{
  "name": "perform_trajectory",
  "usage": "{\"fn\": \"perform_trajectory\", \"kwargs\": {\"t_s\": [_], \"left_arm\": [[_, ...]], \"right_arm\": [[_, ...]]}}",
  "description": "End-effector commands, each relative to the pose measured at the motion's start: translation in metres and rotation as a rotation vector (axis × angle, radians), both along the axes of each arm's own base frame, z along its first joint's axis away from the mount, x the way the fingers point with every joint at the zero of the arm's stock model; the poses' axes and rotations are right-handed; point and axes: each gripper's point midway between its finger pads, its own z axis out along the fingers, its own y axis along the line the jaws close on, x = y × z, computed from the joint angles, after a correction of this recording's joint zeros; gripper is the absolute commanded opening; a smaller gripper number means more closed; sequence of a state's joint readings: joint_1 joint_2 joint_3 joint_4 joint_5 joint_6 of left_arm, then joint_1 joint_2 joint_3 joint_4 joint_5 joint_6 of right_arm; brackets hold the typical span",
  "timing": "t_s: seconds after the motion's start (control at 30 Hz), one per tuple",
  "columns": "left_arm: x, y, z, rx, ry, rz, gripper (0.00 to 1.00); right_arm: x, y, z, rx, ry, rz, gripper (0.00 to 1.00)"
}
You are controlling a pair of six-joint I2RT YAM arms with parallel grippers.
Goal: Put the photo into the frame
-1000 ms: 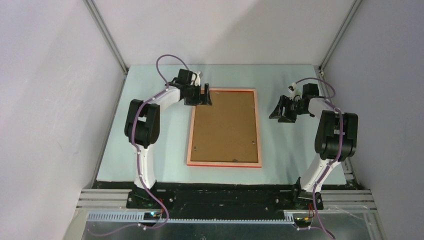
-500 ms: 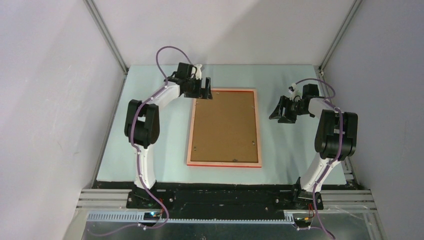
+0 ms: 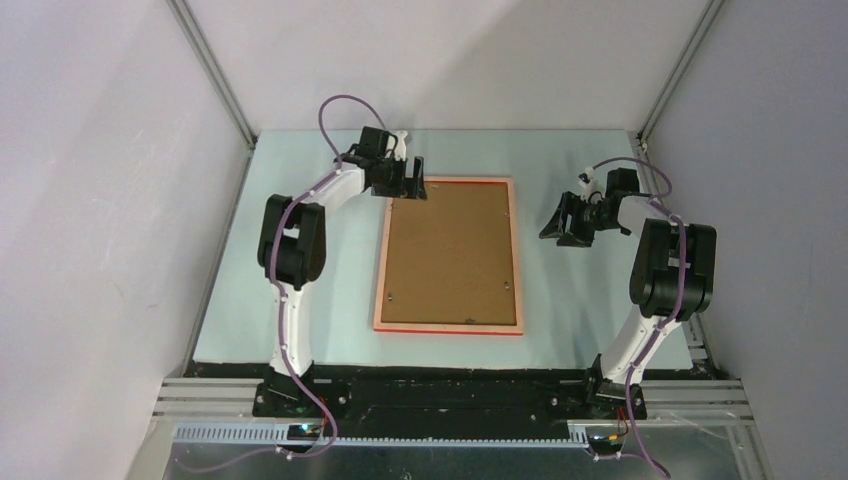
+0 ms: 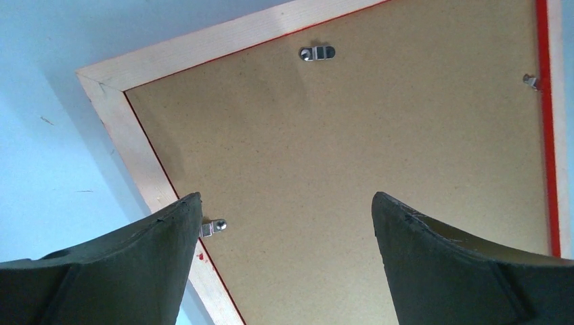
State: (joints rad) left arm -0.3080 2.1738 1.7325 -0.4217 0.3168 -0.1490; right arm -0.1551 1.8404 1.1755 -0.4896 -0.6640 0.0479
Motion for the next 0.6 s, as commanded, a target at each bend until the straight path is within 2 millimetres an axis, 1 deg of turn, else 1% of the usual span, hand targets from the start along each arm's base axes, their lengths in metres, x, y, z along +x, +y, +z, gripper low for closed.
{"fn": "perform_trajectory", "kwargs": {"t_s": [0.0,0.23,0.57], "left_arm": [[0.009,-0.008,0.011,-0.012,-0.042,-0.011,0.99],[0.007,-0.006,0.005,-0.005,-0.030,-0.006,0.99],[-0.005,-0.003,-0.002,0.009,-0.006,-0.012,0.99]], "right_arm": [[0.002,0.000,0.001,0.015,-0.012,0.012,0.66],[0.002,-0.001,0.002,0.018,-0.015,0.009,0.66],[0.002,-0.002,0.003,0.026,-0.013,0.002,0.66]]}}
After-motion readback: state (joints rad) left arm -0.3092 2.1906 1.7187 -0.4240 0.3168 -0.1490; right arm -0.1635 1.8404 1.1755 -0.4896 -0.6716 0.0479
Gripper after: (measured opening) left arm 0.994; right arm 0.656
